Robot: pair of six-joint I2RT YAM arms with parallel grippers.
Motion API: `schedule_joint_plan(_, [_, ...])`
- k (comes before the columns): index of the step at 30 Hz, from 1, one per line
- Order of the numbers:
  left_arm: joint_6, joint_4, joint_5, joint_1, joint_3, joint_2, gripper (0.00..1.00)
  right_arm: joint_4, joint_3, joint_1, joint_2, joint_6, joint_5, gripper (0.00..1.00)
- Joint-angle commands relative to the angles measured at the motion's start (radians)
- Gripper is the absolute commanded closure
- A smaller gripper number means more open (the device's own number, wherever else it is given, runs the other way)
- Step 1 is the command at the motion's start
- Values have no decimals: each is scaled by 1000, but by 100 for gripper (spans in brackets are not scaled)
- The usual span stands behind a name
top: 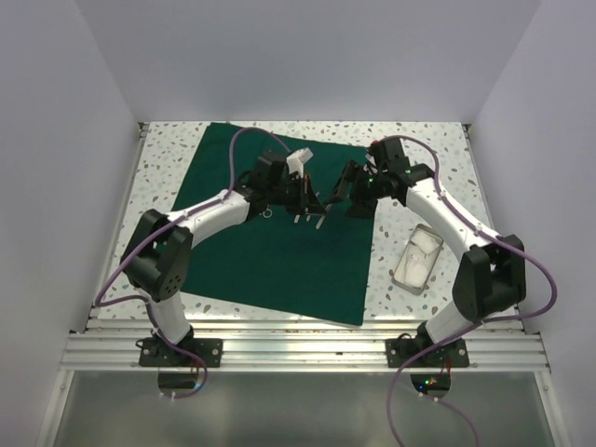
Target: Prepare the surgical pack
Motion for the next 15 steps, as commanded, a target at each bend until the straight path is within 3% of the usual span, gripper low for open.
schedule_joint_plan(1, [-66,114,102,1,-2,-6,100,77,6,16,18,66,32,30])
schedule_joint_plan(8, [-88,145,114,-11,1,-11,100,38,26,34,60,111,104,36])
schedule_joint_plan(13, [-93,162,132,-11,5,-3,100,38,35,43,93,119,89,49])
schedule_joint_plan(15, [-96,166,143,-13,17,14,100,37,37,48,98,119,95,50])
